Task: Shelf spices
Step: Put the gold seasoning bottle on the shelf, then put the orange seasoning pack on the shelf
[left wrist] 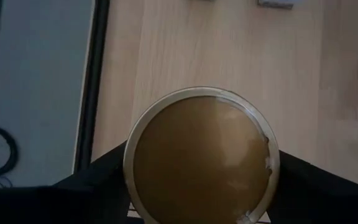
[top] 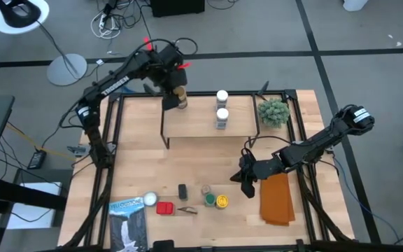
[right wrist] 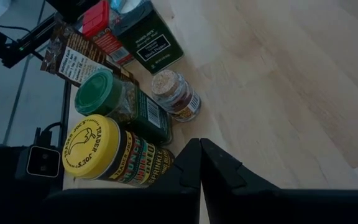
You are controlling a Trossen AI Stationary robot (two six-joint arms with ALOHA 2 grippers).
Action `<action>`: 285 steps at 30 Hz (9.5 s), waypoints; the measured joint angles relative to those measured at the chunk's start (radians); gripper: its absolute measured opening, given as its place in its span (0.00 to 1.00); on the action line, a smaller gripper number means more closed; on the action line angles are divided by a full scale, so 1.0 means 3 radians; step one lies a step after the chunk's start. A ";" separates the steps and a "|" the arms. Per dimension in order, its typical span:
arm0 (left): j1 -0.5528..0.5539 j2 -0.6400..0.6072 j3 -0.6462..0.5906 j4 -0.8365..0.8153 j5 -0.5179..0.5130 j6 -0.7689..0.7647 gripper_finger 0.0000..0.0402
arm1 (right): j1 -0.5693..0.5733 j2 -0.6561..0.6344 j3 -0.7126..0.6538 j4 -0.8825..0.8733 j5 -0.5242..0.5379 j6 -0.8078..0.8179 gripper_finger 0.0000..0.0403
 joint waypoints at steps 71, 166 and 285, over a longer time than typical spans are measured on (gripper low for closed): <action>-0.0012 0.0249 0.0001 0.0060 -0.0109 -0.0049 0.79 | 0.0001 0.0000 0.0000 0.0079 0.0000 -0.0027 0.02; -0.1912 -0.3898 -0.4569 0.3044 -0.0738 -0.2059 0.99 | -0.0186 0.1259 0.2308 -0.0905 0.0250 -0.1482 0.00; -0.1912 -0.3897 -0.4568 0.3723 -0.0716 -0.2169 0.99 | 0.0434 0.1217 0.4629 -0.5301 0.1478 -0.0270 0.00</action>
